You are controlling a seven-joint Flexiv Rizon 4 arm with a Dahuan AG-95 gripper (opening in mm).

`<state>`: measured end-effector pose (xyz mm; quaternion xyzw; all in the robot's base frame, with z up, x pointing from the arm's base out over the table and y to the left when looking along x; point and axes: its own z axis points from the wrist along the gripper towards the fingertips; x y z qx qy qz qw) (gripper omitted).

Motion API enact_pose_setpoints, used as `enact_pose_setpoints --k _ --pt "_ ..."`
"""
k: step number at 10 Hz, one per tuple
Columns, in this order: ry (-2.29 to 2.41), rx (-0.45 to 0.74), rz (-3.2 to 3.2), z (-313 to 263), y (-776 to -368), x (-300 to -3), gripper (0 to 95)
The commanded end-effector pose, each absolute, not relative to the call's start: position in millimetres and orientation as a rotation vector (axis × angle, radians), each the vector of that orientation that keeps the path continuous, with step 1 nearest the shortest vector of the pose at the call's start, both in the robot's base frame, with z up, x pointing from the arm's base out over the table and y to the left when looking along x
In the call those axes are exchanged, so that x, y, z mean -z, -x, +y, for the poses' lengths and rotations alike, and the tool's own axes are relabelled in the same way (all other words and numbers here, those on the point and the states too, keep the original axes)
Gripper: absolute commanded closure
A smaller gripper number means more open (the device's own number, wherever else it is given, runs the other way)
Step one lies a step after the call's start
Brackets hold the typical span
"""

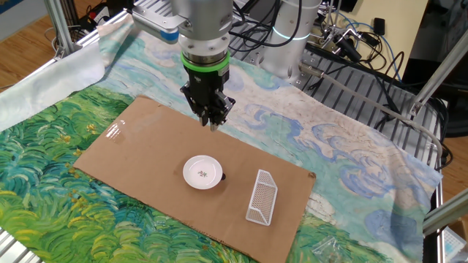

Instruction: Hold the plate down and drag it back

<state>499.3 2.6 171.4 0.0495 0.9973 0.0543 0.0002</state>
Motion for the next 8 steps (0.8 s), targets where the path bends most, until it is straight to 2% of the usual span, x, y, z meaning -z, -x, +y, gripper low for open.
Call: enact_pose_setpoints --k 1,8 --pt "-0.149 -0.171 3.132 2.7 -499.4 -171.3 76.0" --pt "-0.053 -0.17 3.134 2.8 -499.4 -171.3 76.0"
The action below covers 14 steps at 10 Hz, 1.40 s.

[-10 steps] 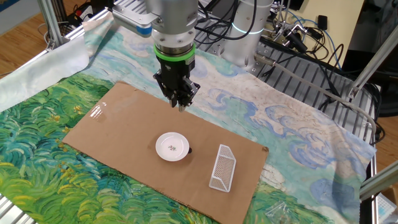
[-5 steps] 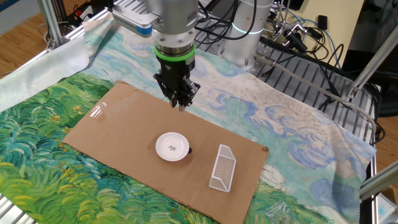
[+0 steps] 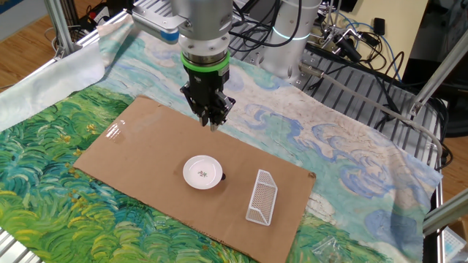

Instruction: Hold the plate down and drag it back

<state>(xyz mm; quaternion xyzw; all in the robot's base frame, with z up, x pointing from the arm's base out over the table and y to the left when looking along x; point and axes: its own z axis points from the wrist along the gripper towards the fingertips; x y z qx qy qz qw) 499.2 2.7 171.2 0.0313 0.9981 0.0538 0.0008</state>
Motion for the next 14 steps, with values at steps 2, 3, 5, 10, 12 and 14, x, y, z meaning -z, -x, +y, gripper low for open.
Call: enact_pose_setpoints --k 2,3,5,10,12,14 --pt "-0.055 -0.173 3.131 2.8 -499.4 -171.3 76.0" --pt "-0.045 -0.172 3.13 2.8 -499.4 -171.3 76.0" --pt "-0.034 -0.172 3.133 2.8 -499.4 -171.3 76.0" --pt "-0.028 -0.171 3.129 2.9 -499.4 -171.4 76.0" --pt "-0.02 -0.171 3.129 2.9 -499.4 -171.4 76.0" --pt "-0.016 -0.17 3.13 2.9 -499.4 -171.4 76.0"
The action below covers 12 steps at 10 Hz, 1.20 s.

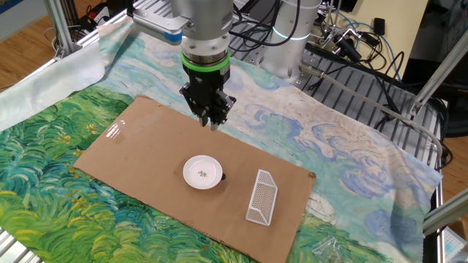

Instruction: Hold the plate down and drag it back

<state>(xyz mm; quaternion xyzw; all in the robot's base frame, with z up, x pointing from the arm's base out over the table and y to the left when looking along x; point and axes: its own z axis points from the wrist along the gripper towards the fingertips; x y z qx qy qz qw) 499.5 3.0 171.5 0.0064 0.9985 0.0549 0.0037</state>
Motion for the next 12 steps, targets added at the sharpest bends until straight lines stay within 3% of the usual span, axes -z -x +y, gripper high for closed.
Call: enact_pose_setpoints --k 1,12 --pt "-0.013 -0.17 3.129 2.9 -499.4 -171.4 76.0" --pt "-0.004 -0.172 3.131 3.0 -499.4 -171.4 76.0"
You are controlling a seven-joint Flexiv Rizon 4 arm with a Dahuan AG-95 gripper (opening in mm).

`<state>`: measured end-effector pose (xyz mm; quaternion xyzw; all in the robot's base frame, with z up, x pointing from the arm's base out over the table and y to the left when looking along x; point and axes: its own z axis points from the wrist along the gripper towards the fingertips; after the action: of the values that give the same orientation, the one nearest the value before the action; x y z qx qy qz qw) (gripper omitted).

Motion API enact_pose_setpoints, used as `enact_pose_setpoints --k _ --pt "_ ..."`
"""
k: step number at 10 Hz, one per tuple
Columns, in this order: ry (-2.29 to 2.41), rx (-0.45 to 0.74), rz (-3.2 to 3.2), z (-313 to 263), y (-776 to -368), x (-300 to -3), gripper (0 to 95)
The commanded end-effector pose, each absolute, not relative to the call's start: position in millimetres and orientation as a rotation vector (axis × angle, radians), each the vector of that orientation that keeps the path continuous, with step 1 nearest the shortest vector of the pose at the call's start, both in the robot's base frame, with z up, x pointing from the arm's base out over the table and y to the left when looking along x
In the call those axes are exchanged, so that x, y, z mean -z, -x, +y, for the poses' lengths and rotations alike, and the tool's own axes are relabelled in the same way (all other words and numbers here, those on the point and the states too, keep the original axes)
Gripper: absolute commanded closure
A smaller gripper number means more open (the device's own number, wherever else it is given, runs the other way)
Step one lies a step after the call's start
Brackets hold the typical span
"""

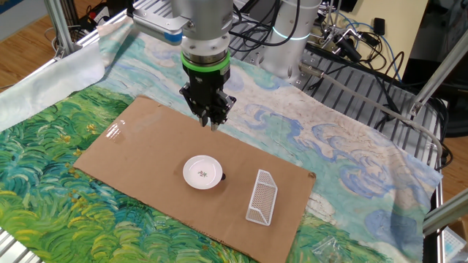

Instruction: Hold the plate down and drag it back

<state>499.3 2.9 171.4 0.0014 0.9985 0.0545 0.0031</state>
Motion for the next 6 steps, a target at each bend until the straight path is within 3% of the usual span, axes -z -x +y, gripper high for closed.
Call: enact_pose_setpoints --k 1,6 --pt "0.0 -0.171 3.131 3.0 -499.4 -171.4 76.0" --pt "0.021 -0.17 3.131 3.0 -499.4 -171.4 76.0"
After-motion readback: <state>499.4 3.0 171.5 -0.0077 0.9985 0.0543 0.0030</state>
